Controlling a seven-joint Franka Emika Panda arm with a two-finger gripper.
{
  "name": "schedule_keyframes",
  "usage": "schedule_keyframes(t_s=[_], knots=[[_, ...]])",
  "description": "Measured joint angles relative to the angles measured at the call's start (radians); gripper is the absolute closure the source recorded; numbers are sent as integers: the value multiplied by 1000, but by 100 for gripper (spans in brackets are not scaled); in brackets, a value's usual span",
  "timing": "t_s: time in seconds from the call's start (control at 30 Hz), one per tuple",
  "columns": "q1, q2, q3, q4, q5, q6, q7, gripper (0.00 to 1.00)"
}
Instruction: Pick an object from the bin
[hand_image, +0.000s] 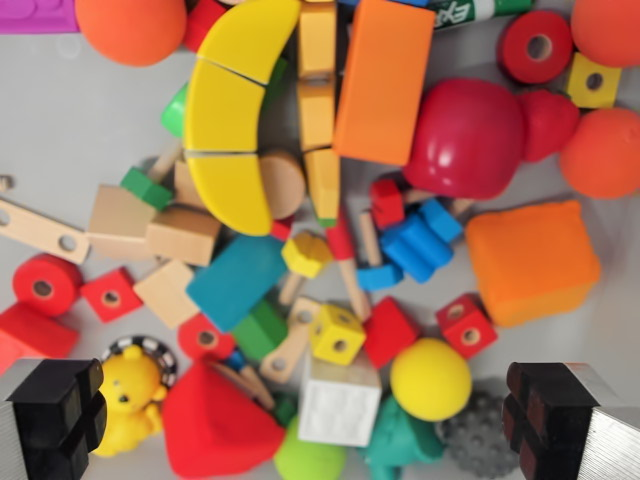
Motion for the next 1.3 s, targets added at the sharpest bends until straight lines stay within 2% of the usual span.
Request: schedule_keyframes(t_s=[0.63, 1.3], knots=[[18, 0, 4, -53, 4, 57, 133, 0], [52, 6, 8, -129, 11, 145, 345, 0]])
